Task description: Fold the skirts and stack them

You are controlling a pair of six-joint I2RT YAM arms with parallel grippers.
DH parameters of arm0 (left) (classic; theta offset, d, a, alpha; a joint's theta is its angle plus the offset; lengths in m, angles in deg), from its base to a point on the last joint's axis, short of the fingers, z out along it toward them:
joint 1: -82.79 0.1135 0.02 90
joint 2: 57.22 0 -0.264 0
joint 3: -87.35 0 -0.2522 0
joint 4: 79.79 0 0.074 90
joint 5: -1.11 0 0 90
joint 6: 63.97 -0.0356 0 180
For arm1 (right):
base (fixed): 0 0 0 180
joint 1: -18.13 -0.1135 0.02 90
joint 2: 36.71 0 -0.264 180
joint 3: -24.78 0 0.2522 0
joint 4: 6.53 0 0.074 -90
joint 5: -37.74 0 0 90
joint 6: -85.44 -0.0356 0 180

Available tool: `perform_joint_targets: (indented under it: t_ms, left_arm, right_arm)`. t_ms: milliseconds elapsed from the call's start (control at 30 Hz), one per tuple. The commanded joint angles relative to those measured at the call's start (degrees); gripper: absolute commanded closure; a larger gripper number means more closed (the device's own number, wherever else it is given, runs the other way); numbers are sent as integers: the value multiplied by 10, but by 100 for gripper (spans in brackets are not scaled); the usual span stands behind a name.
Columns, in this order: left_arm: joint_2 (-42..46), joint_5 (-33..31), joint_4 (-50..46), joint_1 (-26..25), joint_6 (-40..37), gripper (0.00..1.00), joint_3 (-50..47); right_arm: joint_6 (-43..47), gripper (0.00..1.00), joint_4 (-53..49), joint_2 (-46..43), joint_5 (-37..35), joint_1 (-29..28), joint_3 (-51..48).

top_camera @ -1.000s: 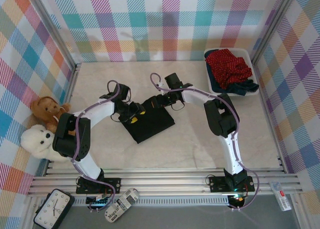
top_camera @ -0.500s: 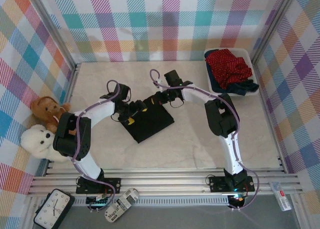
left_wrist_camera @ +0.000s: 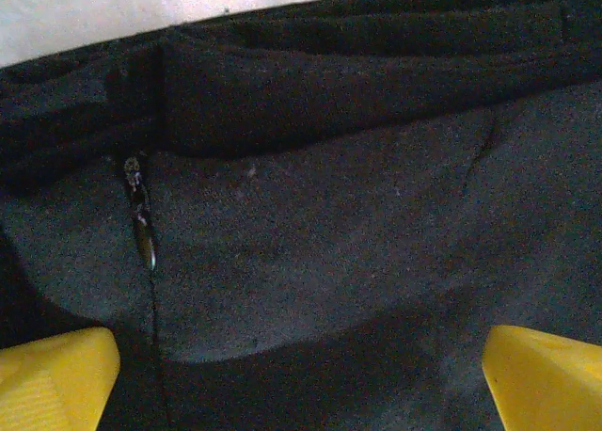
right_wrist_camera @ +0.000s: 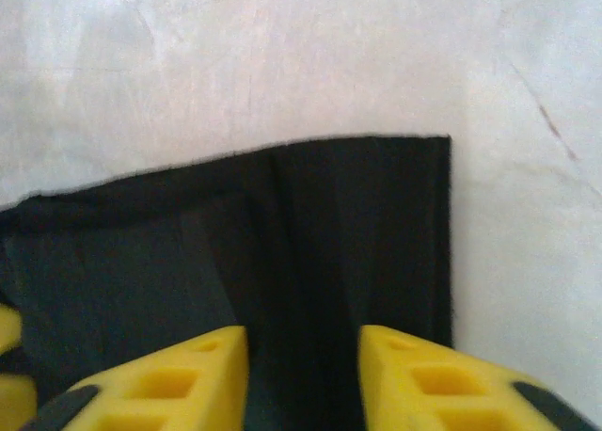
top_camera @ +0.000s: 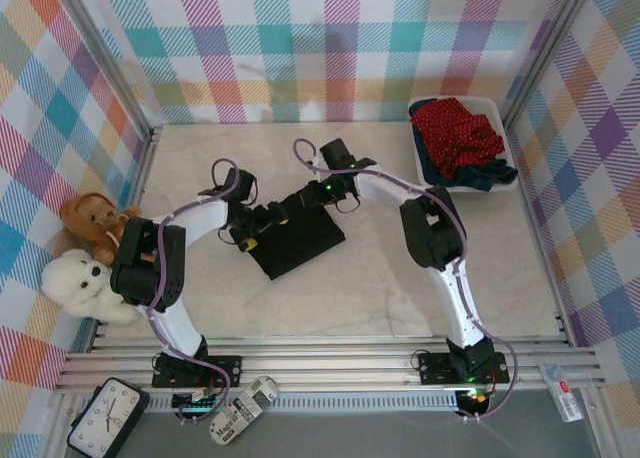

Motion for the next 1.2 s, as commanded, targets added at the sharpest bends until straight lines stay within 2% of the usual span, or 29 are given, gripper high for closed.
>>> perform_joint_targets:
  t_ms: [0,33,100,133,233,367,500,700,833,933,1167]
  left_arm:
    - [16,-20,-71,7,-58,0,39]
    - [27,-23,-81,7,-61,0,44]
    - [52,-43,-104,9,-58,0,47]
    - [61,-56,-118,10,-53,0,46]
    - [92,-73,-131,27,-24,0,18]
    - [122,-32,-93,52,3,2,-42]
    - [107,29,-61,57,16,14,-71]
    - [84,55,-12,56,28,21,-107]
    - [61,73,15,57,31,30,-116]
    - [47,98,52,56,40,41,-123]
    - [35,79,46,56,33,58,-120]
  right_arm:
    - [-20,48,-17,-83,-12,-10,-43]
    - [-25,40,-13,-94,-2,-13,-58]
    - [-56,10,8,-113,24,-20,-93]
    - [-70,1,20,-118,41,-21,-105]
    - [-121,1,81,-131,98,-27,-149]
    - [-172,1,164,-119,157,-30,-187]
    - [-206,1,162,-93,145,-30,-186]
    - [-251,1,161,-69,124,-30,-191]
    - [-262,1,163,-59,125,-30,-190]
    - [-264,1,163,-57,120,-30,-191]
    - [-269,1,164,-60,112,-30,-197]
